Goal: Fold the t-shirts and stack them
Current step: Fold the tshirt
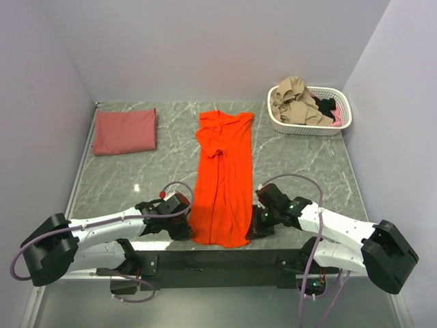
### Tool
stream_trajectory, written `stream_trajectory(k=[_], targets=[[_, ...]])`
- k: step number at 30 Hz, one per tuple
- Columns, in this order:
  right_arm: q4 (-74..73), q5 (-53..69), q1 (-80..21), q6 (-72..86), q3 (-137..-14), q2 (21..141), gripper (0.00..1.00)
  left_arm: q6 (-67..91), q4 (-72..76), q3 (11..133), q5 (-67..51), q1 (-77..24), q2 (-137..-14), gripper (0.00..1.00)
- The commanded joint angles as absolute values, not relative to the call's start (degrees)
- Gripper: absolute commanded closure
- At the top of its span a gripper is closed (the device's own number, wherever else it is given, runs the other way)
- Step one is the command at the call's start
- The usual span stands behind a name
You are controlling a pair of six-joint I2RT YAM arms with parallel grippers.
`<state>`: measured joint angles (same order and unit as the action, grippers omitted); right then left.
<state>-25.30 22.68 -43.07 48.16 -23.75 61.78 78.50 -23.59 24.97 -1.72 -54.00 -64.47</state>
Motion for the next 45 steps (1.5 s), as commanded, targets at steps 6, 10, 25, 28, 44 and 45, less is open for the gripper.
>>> stream_trajectory(k=[6, 10, 25, 28, 44, 45], targets=[[-28.6, 14.1, -43.4, 42.4, -37.6, 66.1, 1.00, 73.2, -27.9, 36.8, 6.0, -53.1, -69.0, 0.90], [-29.5, 6.9, -43.2, 41.4, -43.1, 69.2, 1.00, 70.1, -25.1, 42.1, 6.6, -48.6, -72.2, 0.92], [-24.2, -2.2, -33.2, 38.8, -60.2, 81.5, 1.00, 53.5, -18.3, 65.5, 5.4, -33.1, -92.8, 0.99], [-23.6, -0.9, -31.2, 38.0, -62.2, 83.9, 1.00, 52.0, -18.6, 69.2, 5.2, -31.7, -96.2, 0.99], [-20.2, -2.8, -25.7, 36.9, -69.9, 96.8, 1.00, 48.3, -17.1, 79.4, 4.5, -28.2, -108.5, 0.97], [-20.1, -3.2, -25.5, 36.7, -70.4, 97.3, 1.00, 48.3, -17.0, 80.0, 4.4, -28.1, -109.1, 0.97]])
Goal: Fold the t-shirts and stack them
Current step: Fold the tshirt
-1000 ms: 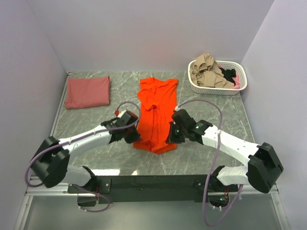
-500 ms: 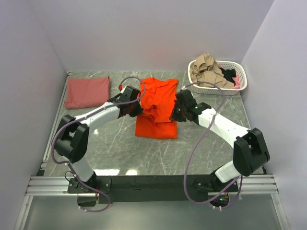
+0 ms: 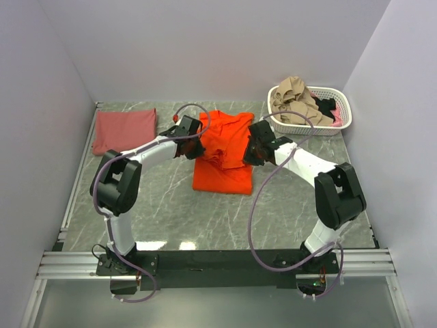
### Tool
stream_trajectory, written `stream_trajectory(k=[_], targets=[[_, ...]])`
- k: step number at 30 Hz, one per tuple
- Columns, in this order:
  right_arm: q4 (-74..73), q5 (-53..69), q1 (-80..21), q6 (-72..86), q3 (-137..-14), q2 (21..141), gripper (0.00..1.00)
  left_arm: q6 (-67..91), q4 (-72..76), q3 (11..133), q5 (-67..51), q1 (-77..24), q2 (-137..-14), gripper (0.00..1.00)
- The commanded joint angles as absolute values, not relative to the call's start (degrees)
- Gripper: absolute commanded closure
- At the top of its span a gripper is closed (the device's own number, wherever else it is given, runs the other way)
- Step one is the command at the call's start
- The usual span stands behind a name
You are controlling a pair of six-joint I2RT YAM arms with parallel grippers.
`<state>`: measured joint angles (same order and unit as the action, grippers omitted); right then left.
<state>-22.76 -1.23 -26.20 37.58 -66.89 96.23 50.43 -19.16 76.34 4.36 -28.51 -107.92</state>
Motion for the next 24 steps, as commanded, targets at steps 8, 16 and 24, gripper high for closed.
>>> stream_trajectory(k=[8, 16, 24], targets=[[-24.2, -1.9, -23.3, 34.7, -76.4, 103.1, 1.00, 47.4, -15.8, 81.1, 3.3, -27.4, -111.9, 0.76], [-22.8, 2.8, -22.9, 32.8, -76.8, 101.9, 0.43, 45.1, -15.7, 80.6, 2.2, -27.2, -107.2, 0.03], [-17.5, 8.1, -24.3, 29.9, -66.9, 92.1, 0.29, 46.8, -14.0, 67.4, 2.2, -27.3, -94.4, 0.01]])
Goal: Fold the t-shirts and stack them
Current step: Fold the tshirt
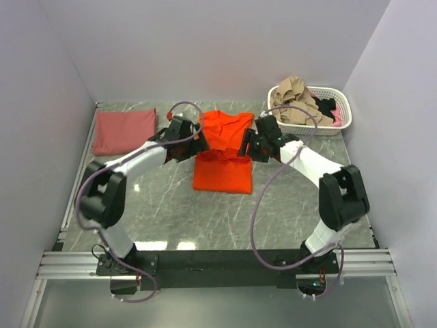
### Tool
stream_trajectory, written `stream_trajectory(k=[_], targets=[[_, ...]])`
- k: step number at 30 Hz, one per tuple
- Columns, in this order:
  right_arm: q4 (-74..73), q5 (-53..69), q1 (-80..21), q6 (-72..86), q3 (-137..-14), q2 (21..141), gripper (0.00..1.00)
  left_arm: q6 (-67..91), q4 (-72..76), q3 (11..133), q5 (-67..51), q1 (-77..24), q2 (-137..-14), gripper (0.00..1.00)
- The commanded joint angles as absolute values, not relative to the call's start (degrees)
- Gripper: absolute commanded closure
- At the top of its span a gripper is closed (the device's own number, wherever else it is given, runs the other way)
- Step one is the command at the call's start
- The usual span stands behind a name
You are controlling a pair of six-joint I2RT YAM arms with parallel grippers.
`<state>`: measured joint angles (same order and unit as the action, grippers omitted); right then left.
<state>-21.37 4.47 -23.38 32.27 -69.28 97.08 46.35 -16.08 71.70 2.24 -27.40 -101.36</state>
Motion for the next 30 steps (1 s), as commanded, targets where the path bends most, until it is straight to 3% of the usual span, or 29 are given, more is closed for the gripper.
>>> stream_trajectory(k=[1, 13, 24, 30], targets=[[-17.2, 8.3, -24.8, 29.6, -66.4, 91.8, 0.29, 47.6, -13.9, 65.8, 2.5, -27.2, -91.0, 0.01], [-20.6, -6.0, -36.4, 26.3, -76.5, 106.1, 0.26, 54.2, -25.6, 39.8, 10.2, -27.2, -64.8, 0.01], [-25.0, -21.3, -34.7, 26.6, -100.0, 124.4, 0.25, 57.6, -30.1, 35.9, 11.1, -27.2, -52.8, 0.01], [-27.7, -20.5, -31.8, 27.0, -108.0, 124.4, 0.25, 57.5, -30.0, 35.2, 10.3, -27.2, -52.0, 0.01]])
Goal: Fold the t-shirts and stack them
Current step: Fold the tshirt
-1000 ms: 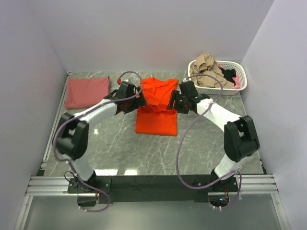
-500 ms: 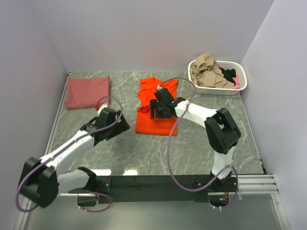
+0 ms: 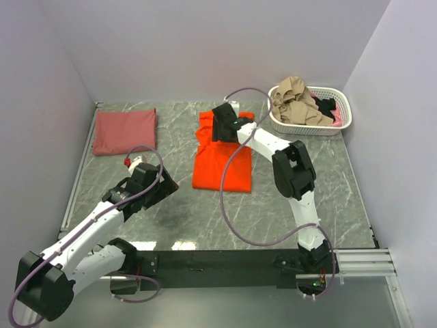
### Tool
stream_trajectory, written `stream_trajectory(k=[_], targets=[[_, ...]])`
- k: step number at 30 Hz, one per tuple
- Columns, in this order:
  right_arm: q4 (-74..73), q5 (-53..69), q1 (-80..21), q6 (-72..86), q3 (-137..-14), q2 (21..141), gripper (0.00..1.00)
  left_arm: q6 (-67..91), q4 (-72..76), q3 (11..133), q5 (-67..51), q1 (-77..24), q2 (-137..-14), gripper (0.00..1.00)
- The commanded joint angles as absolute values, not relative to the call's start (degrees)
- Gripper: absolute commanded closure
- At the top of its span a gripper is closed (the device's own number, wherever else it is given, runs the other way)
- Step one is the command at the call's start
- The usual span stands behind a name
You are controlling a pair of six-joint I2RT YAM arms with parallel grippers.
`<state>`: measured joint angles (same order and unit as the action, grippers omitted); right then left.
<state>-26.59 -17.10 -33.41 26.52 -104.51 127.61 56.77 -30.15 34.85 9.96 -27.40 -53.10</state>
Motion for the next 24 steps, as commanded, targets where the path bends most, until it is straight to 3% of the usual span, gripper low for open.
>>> stream_trajectory(k=[1, 10, 13, 19, 24], targets=[[-26.9, -19.9, -31.6, 26.9, -107.1, 123.1, 0.25, 57.6, -29.4, 35.0, 10.0, -27.2, -52.3, 0.01], [-20.7, -13.5, -30.3, 32.7, -71.4, 93.2, 0.22, 55.1, -16.6, 35.6, 3.1, -27.2, -63.3, 0.01], [-18.6, -6.3, -29.2, 35.2, -60.9, 86.3, 0.22, 53.6, -13.2, 38.2, 1.2, -27.2, -69.9, 0.01], [-15.1, 5.0, -28.3, 36.7, -48.8, 80.6, 0.22, 52.0, -7.7, 42.1, -1.6, -27.2, -80.7, 0.09], [-12.0, 7.1, -27.9, 37.7, -45.2, 81.3, 0.22, 51.6, -4.6, 43.7, -3.7, -27.2, -86.9, 0.16]])
